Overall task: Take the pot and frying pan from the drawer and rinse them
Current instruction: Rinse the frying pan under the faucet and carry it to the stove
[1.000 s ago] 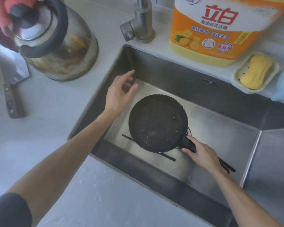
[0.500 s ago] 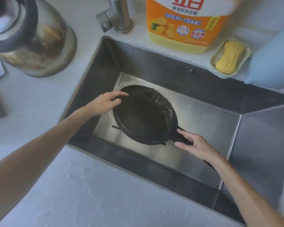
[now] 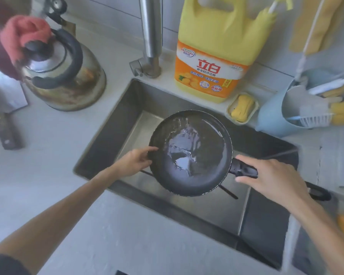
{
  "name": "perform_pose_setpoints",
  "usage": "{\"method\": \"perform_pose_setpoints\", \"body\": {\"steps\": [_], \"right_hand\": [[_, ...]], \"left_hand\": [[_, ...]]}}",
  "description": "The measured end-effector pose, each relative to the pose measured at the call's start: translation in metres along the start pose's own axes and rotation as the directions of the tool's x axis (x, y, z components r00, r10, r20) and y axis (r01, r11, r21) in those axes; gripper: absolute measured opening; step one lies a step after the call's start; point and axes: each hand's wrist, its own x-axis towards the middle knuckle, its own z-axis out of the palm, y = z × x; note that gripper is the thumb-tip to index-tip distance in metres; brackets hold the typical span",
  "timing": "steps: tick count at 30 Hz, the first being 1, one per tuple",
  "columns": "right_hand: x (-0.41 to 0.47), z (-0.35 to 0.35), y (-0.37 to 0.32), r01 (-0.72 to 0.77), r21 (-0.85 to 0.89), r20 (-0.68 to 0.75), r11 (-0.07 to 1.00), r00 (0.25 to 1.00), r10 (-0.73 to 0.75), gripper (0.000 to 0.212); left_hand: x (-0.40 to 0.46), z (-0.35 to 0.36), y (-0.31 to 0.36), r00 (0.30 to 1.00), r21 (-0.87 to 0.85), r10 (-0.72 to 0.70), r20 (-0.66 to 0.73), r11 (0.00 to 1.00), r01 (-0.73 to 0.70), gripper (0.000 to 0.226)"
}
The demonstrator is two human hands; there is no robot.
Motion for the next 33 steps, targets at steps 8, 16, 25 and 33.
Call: {"method": "perform_pose_setpoints", "body": {"steps": [8, 16, 25, 33], "right_hand": [[-0.030, -0.015, 0.005, 0.118, -0.138, -0.419, 0.983, 0.893, -0.166, 0.051], [-0.027, 0.005, -0.004, -0.014, 0.571, -0.165, 0.821, 0.978, 0.131, 0.056], [-0.027, -0.011, 0.013, -0.068, 0.748, 0.109, 0.660, 0.994, -0.021, 0.051], [-0.033, -0.062, 0.026, -0.043, 0.573, 0.186, 0.818, 0.979, -0.079, 0.061]], "left_hand": [[-0.039, -0.004, 0.049, 0.898, 0.008, 0.173, -0.405, 0.983, -0.186, 0.052], [-0.060, -0.069, 0.128, 0.816, 0.238, 0.283, -0.504, 0.954, -0.183, 0.041], [-0.057, -0.100, 0.180, 0.913, 0.440, 0.241, -0.329, 0.895, -0.078, 0.030], [-0.060, -0.086, 0.179, 0.949, 0.392, 0.121, -0.291, 0.920, 0.003, 0.029]]}}
